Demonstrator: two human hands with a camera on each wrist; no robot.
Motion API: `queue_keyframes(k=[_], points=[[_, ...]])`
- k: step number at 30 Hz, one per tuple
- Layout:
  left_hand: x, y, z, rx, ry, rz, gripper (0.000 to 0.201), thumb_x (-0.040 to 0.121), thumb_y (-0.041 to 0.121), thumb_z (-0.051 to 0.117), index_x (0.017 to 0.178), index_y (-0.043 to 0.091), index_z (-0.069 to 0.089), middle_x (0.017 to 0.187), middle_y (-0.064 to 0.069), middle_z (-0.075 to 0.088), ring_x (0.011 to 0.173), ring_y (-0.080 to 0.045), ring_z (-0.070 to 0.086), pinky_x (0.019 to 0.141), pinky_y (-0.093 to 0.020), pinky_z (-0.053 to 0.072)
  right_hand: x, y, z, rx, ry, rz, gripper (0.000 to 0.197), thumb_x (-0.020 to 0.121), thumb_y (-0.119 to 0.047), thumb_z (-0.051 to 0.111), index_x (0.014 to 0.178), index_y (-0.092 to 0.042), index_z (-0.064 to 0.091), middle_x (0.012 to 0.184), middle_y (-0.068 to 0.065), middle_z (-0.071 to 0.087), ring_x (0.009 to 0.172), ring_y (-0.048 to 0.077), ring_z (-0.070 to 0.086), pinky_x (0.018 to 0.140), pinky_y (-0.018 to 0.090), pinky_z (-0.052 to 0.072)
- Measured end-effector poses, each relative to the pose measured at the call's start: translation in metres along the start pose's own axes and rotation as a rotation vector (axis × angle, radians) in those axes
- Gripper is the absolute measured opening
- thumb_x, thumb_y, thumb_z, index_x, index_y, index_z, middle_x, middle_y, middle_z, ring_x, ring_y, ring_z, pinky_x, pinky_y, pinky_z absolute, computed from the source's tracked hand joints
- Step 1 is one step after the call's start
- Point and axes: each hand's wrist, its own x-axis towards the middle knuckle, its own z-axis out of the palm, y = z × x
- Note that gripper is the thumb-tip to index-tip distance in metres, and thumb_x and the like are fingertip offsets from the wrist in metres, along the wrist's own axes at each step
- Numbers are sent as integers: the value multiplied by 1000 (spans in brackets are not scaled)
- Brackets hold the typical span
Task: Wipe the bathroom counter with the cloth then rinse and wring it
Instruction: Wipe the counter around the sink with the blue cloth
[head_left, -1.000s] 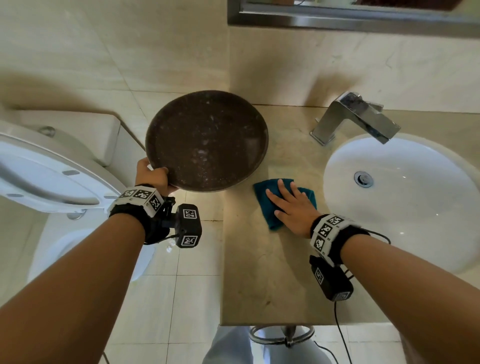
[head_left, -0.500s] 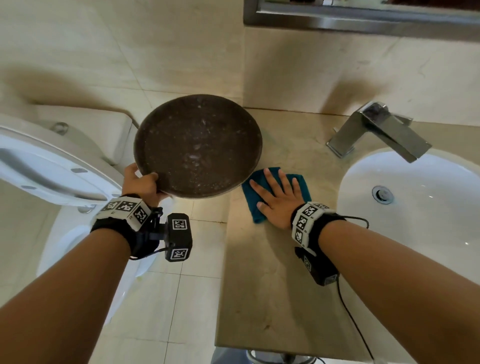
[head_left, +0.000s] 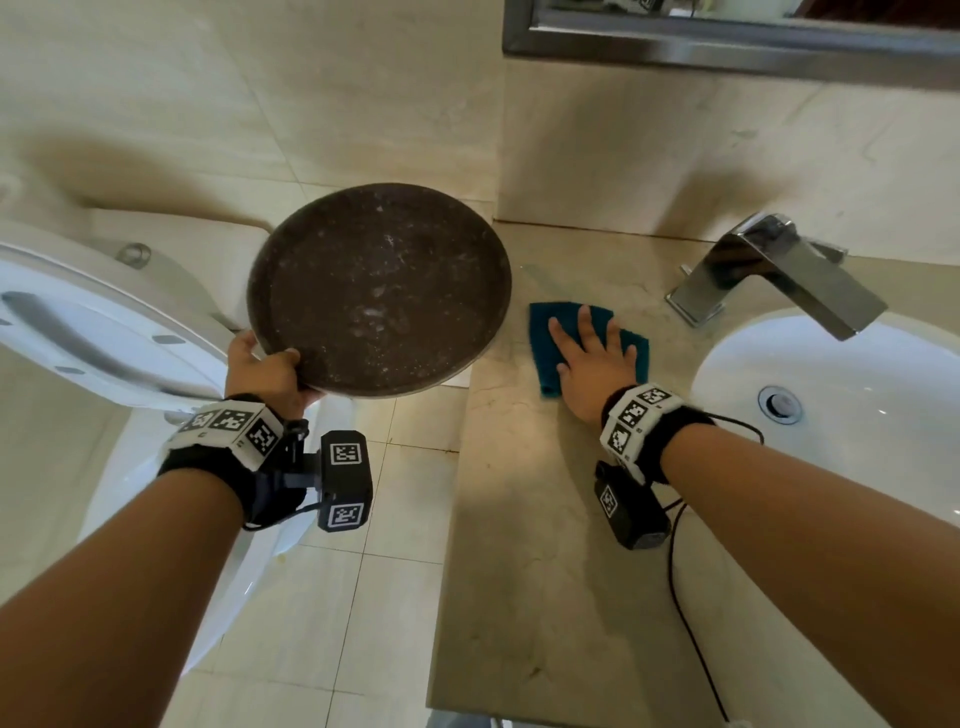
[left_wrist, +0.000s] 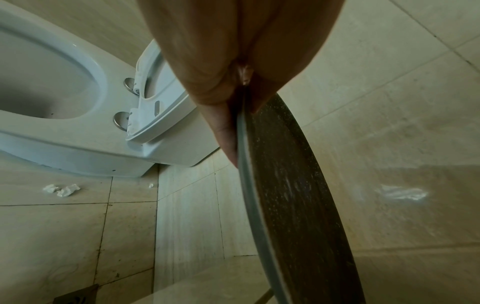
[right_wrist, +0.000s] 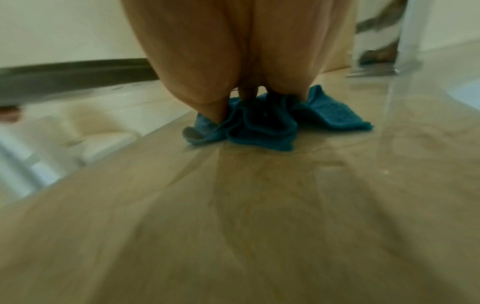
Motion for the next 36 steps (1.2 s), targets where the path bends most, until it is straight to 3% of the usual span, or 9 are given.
queue_keyframes(k=[3,6,11,18,24,29,34,36], points=[[0,-1,-4,-1,1,-11,57,94,-11,29,141,20,27,142,-20,34,104,-32,49,68,-46,49,-17,-8,9,-91,-49,-208,60,100,-22,30,149,-33,-3,156,1,-19,143,36,-16,116,49,-1],[1,-2,-8,-4,18,-12,56,93,-11,30,140,19,29,141,-21,35,106,-34,50,66,-45,50,-20,-22,21,-136,-66,-298,57,101,-36,25,148,-37,-6,155,-3,-23,142,32,-22,114,50,-9],[4,-7,-15,15,31,-35,55,93,-8,32,140,21,29,142,-21,36,116,-39,50,71,-47,52,12,-35,14,-144,-41,-282,55,99,-47,22,144,-46,-9,154,-9,-25,141,28,-26,112,52,-14],[9,-9,-20,2,44,-37,55,94,-8,32,139,23,30,140,-20,38,109,-36,52,66,-44,52,41,-49,-4,-36,8,-106,56,98,-50,22,145,-45,-8,154,-11,-26,141,27,-27,112,53,-15],[8,-5,-25,-9,41,-44,55,95,-8,30,141,22,28,143,-21,35,112,-37,50,79,-49,49,30,-40,-6,-104,-33,-161,61,98,-46,27,145,-41,-12,154,-6,-26,142,29,-24,114,55,-9],[12,-6,-27,27,66,-24,52,96,-6,33,141,18,29,138,-22,40,102,-33,52,77,-46,49,33,-36,-2,-157,-18,-200,57,98,-49,20,143,-46,-15,153,-11,-28,141,24,-26,113,57,-12],[17,-9,-27,73,52,-2,52,96,-5,34,142,19,28,123,-13,44,97,-26,53,63,-35,50,60,-49,-13,-85,19,-86,57,95,-56,19,141,-51,-12,152,-13,-28,141,23,-28,112,58,-13],[18,-10,-27,59,47,-3,52,96,-5,33,141,20,29,122,-13,44,95,-27,54,63,-37,50,67,-50,-18,-76,38,-49,58,94,-58,20,142,-51,-11,153,-12,-27,141,25,-27,112,59,-12]])
